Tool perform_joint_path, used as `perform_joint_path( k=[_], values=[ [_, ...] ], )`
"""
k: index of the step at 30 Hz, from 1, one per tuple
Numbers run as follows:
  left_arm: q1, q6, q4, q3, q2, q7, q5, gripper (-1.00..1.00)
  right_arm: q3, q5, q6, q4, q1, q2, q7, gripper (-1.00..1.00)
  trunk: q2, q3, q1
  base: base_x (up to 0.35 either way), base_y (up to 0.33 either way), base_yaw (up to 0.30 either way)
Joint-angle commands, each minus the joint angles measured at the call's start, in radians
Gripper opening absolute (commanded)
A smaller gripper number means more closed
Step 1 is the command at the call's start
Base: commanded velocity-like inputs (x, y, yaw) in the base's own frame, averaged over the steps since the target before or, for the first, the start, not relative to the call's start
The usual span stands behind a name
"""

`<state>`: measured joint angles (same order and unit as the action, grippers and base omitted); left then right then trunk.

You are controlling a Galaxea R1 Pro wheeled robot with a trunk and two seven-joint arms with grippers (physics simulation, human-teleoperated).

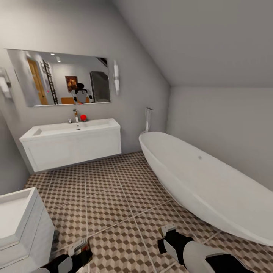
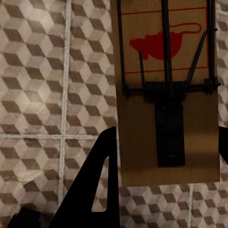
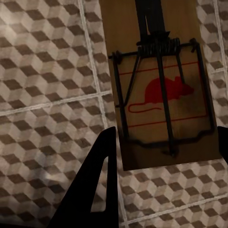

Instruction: Take the four mousetraps from the cabinet in the bathroom and place them on the bathroom floor. Make sure all four end up on the same floor surface, and ensure that at least two of them are either under or directly next to the same bathroom sink.

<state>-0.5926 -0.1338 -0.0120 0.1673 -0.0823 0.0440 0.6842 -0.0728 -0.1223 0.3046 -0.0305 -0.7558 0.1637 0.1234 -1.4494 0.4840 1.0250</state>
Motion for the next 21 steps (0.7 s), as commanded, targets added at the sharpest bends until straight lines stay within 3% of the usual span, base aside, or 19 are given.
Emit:
perform_joint_path(
  k=[1, 3, 8, 11, 13, 17, 21],
  values=[
    [0.000, -0.004, -0.003, 0.009, 0.004, 0.000, 0.004, -1.00, -0.007, -0.006, 0.004, -0.002, -0.002, 0.000, -0.001, -1.00, -0.001, 0.002, 0.000, 0.000, 0.000, 0.266],
    [0.000, -0.004, -0.005, 0.010, 0.009, -0.001, -0.009, -1.00, -0.007, -0.006, 0.004, -0.002, -0.002, -0.001, 0.001, -1.00, -0.001, 0.003, 0.000, 0.000, 0.000, 0.266],
    [-0.001, -0.004, -0.016, 0.017, 0.017, 0.000, -0.081, -1.00, -0.007, -0.006, 0.004, -0.002, -0.002, -0.003, 0.007, -1.00, -0.001, 0.004, 0.000, 0.000, 0.000, 0.195],
    [-0.001, -0.005, -0.051, 0.019, 0.031, -0.001, -0.148, -1.00, -0.007, -0.007, -0.005, -0.002, -0.002, -0.004, 0.008, -1.00, -0.001, 0.004, 0.000, 0.000, 0.000, 0.055],
    [-0.001, -0.005, -0.065, 0.019, 0.036, -0.001, -0.174, -1.00, -0.007, -0.006, -0.014, -0.002, -0.002, -0.003, 0.008, -1.00, -0.001, 0.004, 0.000, 0.000, 0.000, 0.022],
    [-0.001, -0.006, -0.085, 0.015, 0.043, 0.001, -0.202, -1.00, -0.007, -0.003, -0.027, -0.002, -0.002, -0.001, 0.007, -1.00, -0.001, 0.004, 0.000, 0.000, 0.000, 0.008],
    [-0.001, -0.003, -0.089, 0.014, 0.053, 0.003, -0.208, -1.00, -0.007, 0.000, -0.029, -0.002, -0.001, 0.003, 0.005, -1.00, -0.001, 0.004, 0.000, 0.000, 0.000, 0.002]
  ],
)
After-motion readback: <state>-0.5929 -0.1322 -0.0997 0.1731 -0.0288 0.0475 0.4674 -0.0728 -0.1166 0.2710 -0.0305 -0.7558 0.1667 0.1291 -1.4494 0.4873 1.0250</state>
